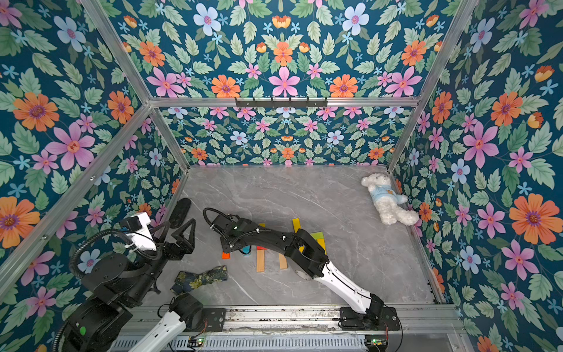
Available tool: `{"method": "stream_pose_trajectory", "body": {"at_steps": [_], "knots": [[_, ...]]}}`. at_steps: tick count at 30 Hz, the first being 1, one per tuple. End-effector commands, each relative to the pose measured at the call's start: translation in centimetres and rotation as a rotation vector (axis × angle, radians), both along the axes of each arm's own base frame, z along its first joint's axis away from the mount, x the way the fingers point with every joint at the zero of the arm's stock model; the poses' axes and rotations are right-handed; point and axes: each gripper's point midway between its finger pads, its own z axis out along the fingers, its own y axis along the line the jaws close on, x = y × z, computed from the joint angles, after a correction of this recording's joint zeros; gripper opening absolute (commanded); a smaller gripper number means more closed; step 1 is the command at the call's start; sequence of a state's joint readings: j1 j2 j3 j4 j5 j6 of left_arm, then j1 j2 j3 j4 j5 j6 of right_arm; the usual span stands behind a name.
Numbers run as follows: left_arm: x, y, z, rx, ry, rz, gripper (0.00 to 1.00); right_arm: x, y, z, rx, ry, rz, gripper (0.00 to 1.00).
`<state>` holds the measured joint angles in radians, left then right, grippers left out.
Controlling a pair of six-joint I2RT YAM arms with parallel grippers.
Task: Assemble the letter h with building blocks
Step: Adjust the building block at the center of the board.
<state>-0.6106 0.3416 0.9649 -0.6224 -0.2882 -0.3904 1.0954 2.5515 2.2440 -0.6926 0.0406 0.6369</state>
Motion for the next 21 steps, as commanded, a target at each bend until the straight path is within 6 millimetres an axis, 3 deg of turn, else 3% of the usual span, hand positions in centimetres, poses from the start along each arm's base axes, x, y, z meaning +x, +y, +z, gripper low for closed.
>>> {"method": "stream_pose_trajectory", "body": {"at_steps": [1,7,12,15,21], "knots": [[0.1,0.1,0.0,0.011,-0.004,0.006,0.99,-0.2,-0.5,-0.8,-0.025,0.020,-0.008,0.15],[0.2,0.0,-0.1,0.013,-0.001,0.007,0.99,-0.2,-0.8,-0.7,-0.033,0.016,-0.014,0.16],[0.2,0.0,-0.2,0.014,0.000,0.007,0.99,0.1,-0.6,0.5,0.001,-0.011,-0.019,0.18],[0.3,0.0,-0.2,0.015,0.001,0.007,0.99,0.7,-0.6,2.6,0.024,-0.063,-0.012,0.19],[0.4,-0.1,-0.5,0.017,0.007,0.008,0.99,1.5,-1.3,10.0,0.141,-0.213,-0.012,0.29]]}}
